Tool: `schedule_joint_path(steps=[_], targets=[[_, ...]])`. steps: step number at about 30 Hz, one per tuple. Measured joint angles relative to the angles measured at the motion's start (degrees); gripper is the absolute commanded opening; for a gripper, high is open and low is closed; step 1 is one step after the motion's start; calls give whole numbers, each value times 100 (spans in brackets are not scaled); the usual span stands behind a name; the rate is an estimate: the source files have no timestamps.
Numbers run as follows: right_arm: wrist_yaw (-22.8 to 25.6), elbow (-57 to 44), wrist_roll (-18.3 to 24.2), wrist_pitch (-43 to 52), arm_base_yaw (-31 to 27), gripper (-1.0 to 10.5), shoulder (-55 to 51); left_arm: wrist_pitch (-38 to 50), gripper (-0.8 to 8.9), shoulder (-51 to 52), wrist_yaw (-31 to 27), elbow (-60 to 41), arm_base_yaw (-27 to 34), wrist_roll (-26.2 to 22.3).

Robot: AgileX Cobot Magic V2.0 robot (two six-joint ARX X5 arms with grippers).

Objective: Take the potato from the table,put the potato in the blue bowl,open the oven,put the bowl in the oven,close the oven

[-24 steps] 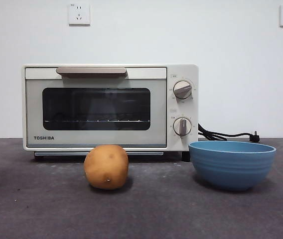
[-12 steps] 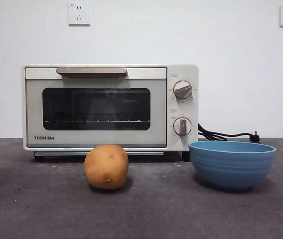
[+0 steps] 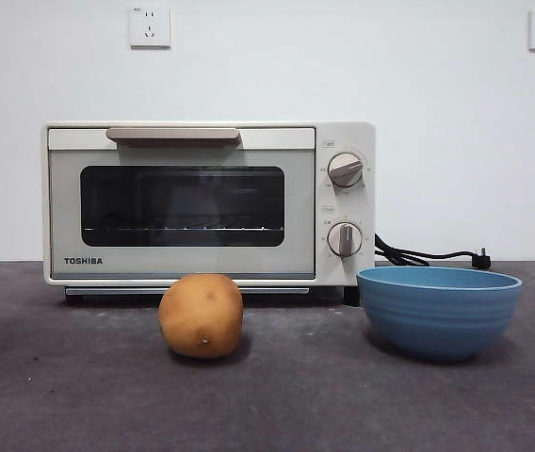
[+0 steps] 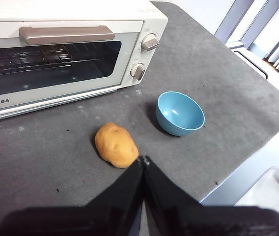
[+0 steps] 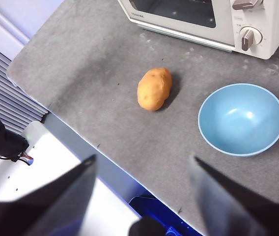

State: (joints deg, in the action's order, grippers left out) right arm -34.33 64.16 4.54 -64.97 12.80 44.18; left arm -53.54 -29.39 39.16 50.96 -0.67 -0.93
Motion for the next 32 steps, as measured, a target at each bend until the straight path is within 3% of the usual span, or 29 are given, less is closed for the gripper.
schedule_joint_path(steps=[8,13,24,32], targets=[[-17,2,-306,461,262,628,413,0,-8,0,0,0,0,0],[79,2,-595,1038,879,627,929,0,-8,0,0,0,0,-2],[1207,2,-1276,2809,2555,628,2524,0,-8,0,0,0,0,-2],[1910,2,-1665,4074,3191,628,3919,0,-8,0,0,0,-2,-2]])
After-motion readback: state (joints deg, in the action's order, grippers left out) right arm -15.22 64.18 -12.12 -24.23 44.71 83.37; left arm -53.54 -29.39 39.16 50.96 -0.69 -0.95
